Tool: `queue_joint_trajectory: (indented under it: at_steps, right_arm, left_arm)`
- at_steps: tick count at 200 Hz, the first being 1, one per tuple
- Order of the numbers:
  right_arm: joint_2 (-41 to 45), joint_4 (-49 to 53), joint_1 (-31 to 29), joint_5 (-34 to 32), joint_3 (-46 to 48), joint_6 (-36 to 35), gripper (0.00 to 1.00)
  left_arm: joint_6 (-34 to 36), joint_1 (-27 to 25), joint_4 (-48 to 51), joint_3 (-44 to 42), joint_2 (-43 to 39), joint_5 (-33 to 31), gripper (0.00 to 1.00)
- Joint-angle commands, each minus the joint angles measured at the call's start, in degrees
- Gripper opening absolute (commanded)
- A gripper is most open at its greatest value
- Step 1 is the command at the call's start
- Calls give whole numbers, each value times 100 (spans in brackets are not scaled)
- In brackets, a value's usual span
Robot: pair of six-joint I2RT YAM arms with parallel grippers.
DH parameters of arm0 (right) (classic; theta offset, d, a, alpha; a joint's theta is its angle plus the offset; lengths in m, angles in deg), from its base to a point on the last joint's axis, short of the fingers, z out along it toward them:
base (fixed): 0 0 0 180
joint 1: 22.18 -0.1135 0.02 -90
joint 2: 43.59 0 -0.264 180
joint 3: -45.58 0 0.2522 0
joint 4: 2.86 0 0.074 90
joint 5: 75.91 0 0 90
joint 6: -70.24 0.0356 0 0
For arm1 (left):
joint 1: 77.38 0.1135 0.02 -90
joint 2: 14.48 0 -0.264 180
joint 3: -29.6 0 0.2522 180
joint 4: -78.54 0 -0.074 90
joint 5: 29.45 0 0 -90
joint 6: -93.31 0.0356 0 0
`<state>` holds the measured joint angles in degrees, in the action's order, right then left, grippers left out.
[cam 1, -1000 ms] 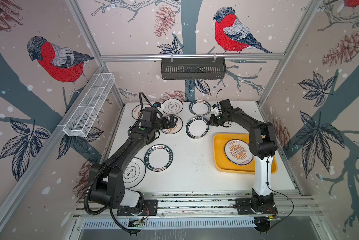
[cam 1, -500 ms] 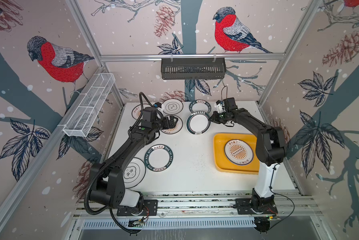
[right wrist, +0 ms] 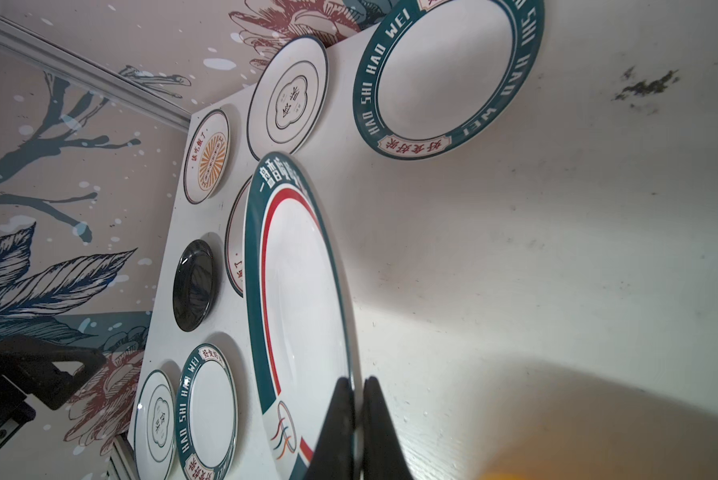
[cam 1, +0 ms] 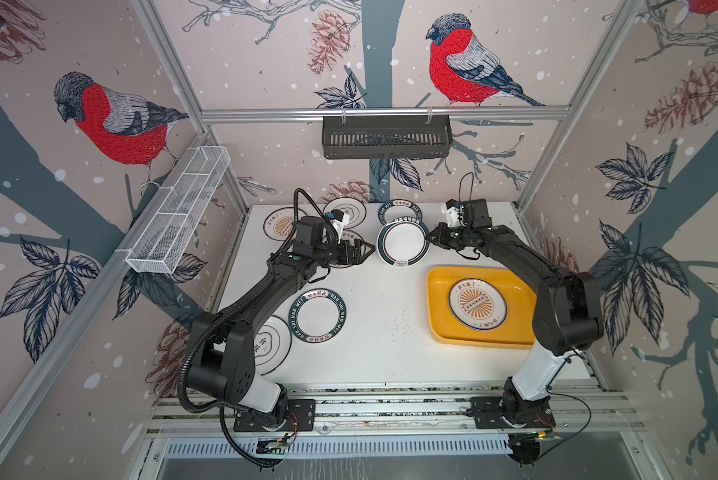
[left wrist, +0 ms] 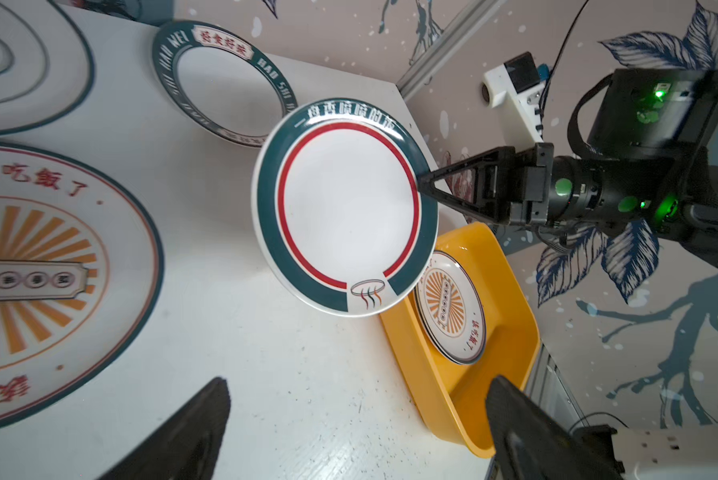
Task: Place the plates into the plastic bin on the countertop
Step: 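Grip the ringed plate's rim with the right gripper and lift it, then carry the ringed plate over the yellow bin with the right gripper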
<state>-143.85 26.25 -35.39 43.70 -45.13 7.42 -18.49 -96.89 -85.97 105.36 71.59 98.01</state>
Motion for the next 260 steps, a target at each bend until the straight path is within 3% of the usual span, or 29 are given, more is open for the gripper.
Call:
queue_joint_trajectory:
  at_steps: [1, 119, 187, 260]
  right_arm:
    - [360, -423, 101, 99, 319, 230, 1]
    - [2622, -241, 1067, -87, 2386, 367, 1]
    - [3502, 354, 2017, 11, 3223, 183, 1]
    - [4200, 753, 3156, 275, 3975, 29, 1]
  left_arm:
    - [379, -291, -13, 102, 42, 259, 96]
    - [664, -1255, 167, 157, 104, 302, 96]
    - [1124, -1979, 602, 289, 165, -76, 96]
    - [1164, -2144, 674, 304, 140, -299, 96]
